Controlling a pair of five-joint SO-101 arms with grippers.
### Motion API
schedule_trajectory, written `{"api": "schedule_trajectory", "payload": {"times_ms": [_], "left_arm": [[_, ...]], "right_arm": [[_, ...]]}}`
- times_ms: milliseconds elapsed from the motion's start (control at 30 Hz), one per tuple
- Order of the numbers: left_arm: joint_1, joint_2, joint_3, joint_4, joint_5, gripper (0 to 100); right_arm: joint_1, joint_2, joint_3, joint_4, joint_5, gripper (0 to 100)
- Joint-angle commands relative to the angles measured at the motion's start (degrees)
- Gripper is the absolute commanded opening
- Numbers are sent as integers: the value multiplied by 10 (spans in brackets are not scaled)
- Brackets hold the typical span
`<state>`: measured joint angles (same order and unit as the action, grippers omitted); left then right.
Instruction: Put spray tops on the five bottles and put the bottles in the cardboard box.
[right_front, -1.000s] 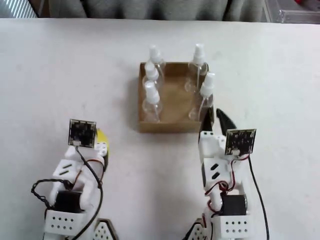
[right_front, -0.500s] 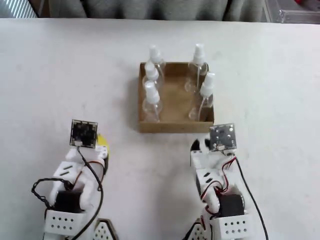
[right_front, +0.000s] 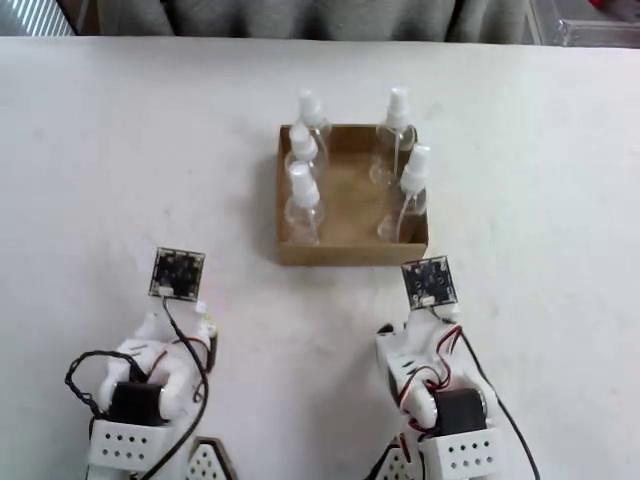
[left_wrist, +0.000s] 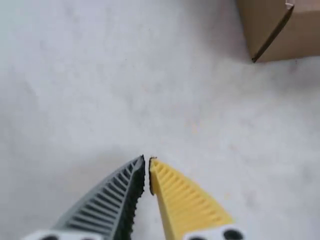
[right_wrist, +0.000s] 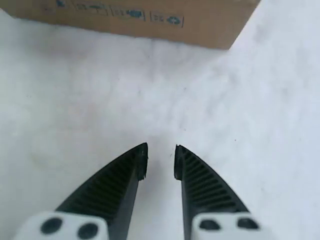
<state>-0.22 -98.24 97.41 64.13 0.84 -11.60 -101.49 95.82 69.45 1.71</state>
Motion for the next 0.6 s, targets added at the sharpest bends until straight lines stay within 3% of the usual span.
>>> {"api": "schedule_trajectory", "payload": {"times_ms": [0,567], "left_arm": [[-2,-3,-1,14,-5,22],[-3,-7,-3,40,-3,23]], "right_arm": [[-2,-5,11,26,6,63],[-2,-5,11,26,6,66]]}}
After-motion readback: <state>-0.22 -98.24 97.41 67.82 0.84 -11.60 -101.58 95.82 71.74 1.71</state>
